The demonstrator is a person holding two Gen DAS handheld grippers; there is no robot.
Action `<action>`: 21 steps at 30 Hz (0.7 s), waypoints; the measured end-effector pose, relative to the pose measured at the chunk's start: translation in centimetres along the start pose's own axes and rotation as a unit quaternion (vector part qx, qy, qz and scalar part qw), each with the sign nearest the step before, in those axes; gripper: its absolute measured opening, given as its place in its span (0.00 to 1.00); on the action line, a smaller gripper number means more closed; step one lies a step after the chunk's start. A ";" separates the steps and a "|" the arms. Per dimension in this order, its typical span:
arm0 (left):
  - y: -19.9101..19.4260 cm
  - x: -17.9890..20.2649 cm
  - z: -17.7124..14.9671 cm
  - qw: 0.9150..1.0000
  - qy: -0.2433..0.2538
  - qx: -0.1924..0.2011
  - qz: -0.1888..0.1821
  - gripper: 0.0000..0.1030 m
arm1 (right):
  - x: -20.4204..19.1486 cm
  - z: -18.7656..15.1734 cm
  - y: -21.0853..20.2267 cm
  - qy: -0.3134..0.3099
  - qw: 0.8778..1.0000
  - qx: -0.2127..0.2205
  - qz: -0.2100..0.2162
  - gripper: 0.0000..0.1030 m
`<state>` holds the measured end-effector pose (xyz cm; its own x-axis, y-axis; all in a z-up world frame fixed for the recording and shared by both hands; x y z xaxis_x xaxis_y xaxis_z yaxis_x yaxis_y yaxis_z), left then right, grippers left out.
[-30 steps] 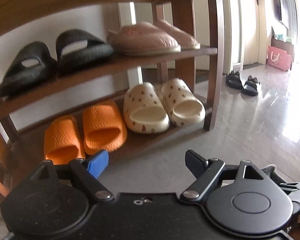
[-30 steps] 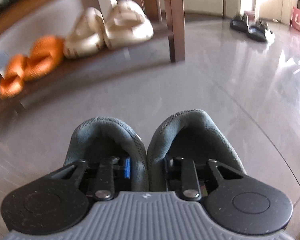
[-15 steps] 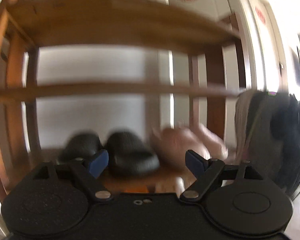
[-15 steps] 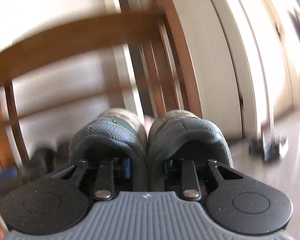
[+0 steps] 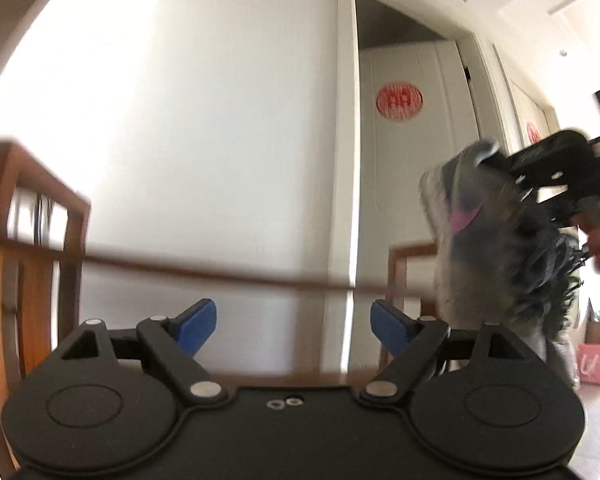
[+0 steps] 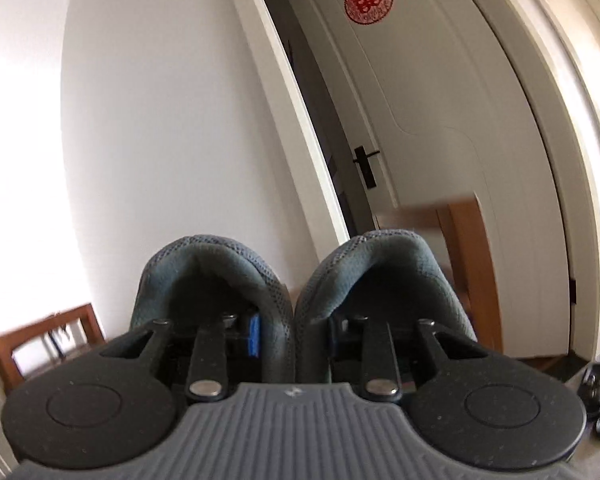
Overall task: Organize scattered shoes
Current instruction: 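Carry the grey sneakers with the right gripper onto the rack's top shelf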
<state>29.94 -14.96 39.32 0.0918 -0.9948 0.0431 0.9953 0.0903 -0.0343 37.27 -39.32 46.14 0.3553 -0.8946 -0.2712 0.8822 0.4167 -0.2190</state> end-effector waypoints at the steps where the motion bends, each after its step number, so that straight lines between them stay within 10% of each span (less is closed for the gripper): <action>1: -0.2 0.2 0.7 1.000 0.004 0.008 0.006 0.82 | -0.3 1.3 0.7 -0.008 1.000 0.000 -0.004 0.33; 11: 3.5 2.9 4.2 0.996 0.034 0.018 0.082 0.82 | -1.2 8.2 7.6 -0.026 0.999 -0.010 0.029 0.33; 21: 8.1 3.0 10.0 0.991 0.026 -0.059 0.117 0.82 | -1.3 12.4 15.4 -0.059 0.989 -0.122 0.054 0.33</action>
<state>38.58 -16.77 49.12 0.3149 -0.9486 -0.0304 0.9362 0.3157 -0.1548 54.24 -33.69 54.71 0.4900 -0.8492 -0.1969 0.7411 0.5247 -0.4190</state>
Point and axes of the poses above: each gripper's, at about its wrist camera, not at the fingertips, and y roughly the way its jaws point, x to its right, z to its top, the point moved 10 cm from there along y, roughly the way its jaws point, and after that the axes turned 12 degrees about -x, right-handed, at the moved point
